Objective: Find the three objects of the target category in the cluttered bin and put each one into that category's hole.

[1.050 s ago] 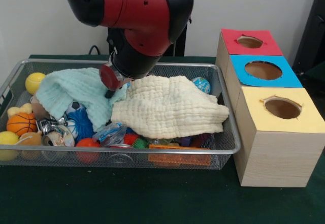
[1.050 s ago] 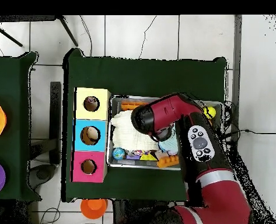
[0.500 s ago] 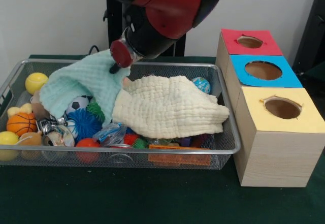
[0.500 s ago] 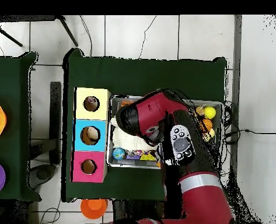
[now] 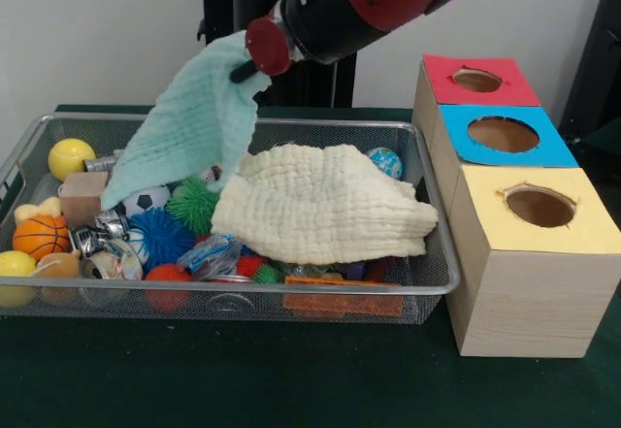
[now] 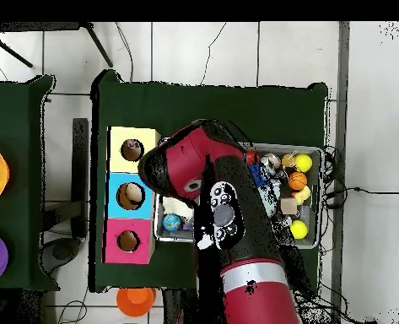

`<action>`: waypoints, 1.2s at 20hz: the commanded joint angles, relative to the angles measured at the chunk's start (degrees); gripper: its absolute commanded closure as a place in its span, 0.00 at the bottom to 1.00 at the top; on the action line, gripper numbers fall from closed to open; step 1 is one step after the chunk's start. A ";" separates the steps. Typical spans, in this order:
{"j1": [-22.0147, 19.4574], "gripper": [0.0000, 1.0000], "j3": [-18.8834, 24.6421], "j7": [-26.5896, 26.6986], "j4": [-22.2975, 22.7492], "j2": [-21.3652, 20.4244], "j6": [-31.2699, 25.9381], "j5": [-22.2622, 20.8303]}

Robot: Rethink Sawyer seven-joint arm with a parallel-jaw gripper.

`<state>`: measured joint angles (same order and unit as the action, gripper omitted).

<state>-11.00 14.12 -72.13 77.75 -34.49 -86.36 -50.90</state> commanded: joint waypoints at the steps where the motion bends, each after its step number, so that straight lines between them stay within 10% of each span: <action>1: 3.39 1.00 -3.75 1.06 -3.44 0.13 -8.54 -4.59; 24: 7.02 1.00 -4.63 3.34 -3.51 -2.59 -18.62 4.62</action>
<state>-2.43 8.45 -72.13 74.34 -36.43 -99.23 -49.46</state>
